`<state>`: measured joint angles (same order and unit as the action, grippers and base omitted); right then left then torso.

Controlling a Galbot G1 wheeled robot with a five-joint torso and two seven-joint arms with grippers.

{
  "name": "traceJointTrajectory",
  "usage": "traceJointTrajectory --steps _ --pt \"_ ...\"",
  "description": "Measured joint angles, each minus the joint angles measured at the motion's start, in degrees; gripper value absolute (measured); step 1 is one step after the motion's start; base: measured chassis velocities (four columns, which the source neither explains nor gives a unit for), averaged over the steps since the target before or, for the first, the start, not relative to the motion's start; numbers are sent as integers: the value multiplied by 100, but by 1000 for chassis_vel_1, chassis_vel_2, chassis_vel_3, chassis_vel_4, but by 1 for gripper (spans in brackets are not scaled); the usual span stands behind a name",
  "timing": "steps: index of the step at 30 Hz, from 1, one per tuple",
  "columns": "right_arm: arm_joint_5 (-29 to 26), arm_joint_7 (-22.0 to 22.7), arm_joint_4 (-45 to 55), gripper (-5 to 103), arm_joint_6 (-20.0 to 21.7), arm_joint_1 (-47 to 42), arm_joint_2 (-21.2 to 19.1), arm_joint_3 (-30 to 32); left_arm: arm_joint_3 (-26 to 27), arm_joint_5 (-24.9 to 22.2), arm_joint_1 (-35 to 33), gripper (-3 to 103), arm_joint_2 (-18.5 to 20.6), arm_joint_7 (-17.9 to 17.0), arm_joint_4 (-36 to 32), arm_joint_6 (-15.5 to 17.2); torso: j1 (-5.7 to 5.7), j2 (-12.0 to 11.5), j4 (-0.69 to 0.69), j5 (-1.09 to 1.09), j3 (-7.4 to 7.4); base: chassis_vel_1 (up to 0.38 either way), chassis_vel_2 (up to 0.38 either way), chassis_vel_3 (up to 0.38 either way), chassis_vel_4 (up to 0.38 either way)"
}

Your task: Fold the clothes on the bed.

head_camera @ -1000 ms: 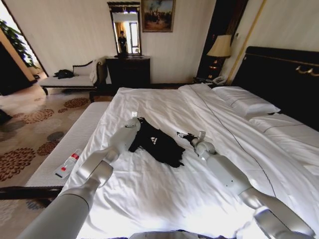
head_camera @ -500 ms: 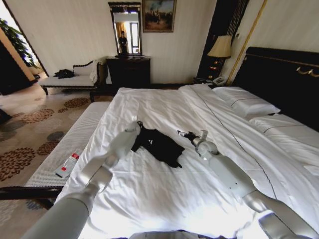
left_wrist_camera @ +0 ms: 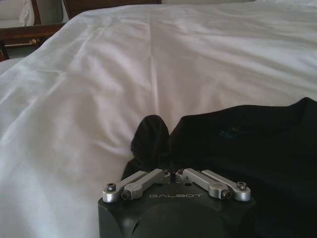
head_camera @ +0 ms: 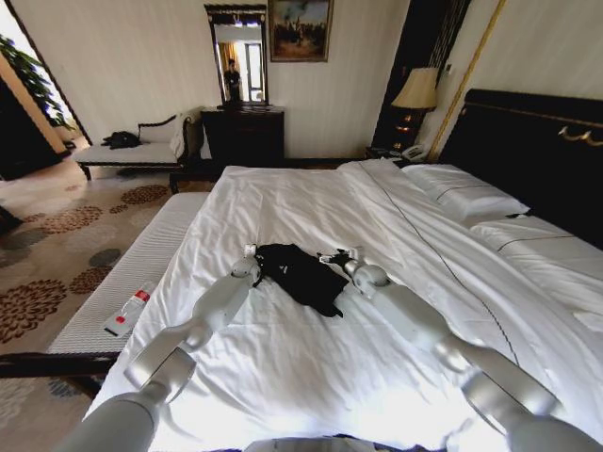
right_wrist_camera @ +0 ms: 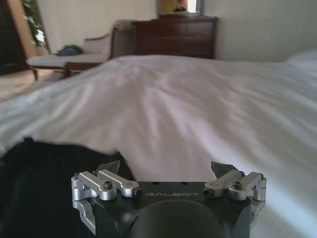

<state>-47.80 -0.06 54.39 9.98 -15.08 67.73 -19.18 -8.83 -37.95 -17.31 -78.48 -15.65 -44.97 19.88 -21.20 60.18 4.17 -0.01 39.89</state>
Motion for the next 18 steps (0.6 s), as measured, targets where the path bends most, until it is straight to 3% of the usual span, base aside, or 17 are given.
traceJointTrajectory --steps 5,8,18 --pt "-3 -88 -506 100 -30 285 314 -107 -47 0 45 0 -82 90 41 -50 -1 0 -2 -2 0 0 0 0 0" --pt "-6 -131 -889 100 0 389 606 -171 -70 -20 45 0 -103 147 -12 -77 0 1 4 1 0 0 0 0 0" --pt "207 -259 -1396 100 -9 379 832 -207 -182 -60 95 0 -177 221 -28 -110 -1 0 1 1 0 0 0 0 0"
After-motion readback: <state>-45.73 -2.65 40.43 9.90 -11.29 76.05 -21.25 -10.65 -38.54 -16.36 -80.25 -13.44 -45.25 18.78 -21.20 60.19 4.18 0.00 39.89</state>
